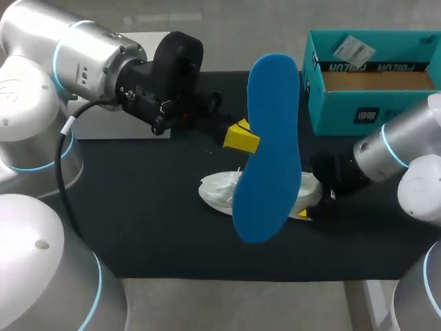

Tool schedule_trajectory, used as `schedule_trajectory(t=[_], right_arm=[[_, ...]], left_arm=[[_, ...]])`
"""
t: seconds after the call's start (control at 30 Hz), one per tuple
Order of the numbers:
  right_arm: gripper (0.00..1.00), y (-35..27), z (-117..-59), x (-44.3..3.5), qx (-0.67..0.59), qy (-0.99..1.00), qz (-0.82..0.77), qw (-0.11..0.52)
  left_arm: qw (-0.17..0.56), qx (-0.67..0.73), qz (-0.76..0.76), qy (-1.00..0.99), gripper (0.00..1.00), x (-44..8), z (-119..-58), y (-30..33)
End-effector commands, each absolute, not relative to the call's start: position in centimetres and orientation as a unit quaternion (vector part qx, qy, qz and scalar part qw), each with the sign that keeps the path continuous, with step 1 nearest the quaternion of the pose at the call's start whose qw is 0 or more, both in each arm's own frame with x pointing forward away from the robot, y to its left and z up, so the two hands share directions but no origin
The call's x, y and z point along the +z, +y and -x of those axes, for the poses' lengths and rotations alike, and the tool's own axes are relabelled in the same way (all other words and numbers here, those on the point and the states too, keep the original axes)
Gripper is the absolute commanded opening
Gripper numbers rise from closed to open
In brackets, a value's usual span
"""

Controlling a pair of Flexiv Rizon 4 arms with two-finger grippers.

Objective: Take the shoe out of the shoebox, open the shoe tongue, remove and reinsert the insole, then place the shoe into the shoebox

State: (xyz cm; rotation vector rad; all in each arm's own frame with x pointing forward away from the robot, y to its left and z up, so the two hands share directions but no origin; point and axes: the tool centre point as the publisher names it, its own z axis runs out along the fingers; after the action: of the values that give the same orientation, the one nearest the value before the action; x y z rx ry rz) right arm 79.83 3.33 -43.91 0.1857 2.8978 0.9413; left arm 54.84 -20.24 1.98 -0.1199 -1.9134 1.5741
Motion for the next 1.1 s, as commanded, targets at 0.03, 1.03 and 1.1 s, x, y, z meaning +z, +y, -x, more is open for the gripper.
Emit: schedule_trajectory(t=[0.03,1.03,1.1], right_arm=[[1.0,2.4,-78.7,-43.9,0.331,0.939,-0.061,0.067],[1.0,3.6,-80.9,-43.5,0.363,0.931,-0.027,0.017],[1.0,3.7,-81.0,-43.4,0.362,0.932,-0.022,0.016]], left_arm=[[0.325,0.6,0.046,-0.729,0.0,2.0,-54.9,-20.4],[0.325,0.6,0.046,-0.729,0.0,2.0,-54.9,-20.4],[0.325,0.6,0.046,-0.729,0.0,2.0,-54.9,-20.4]])
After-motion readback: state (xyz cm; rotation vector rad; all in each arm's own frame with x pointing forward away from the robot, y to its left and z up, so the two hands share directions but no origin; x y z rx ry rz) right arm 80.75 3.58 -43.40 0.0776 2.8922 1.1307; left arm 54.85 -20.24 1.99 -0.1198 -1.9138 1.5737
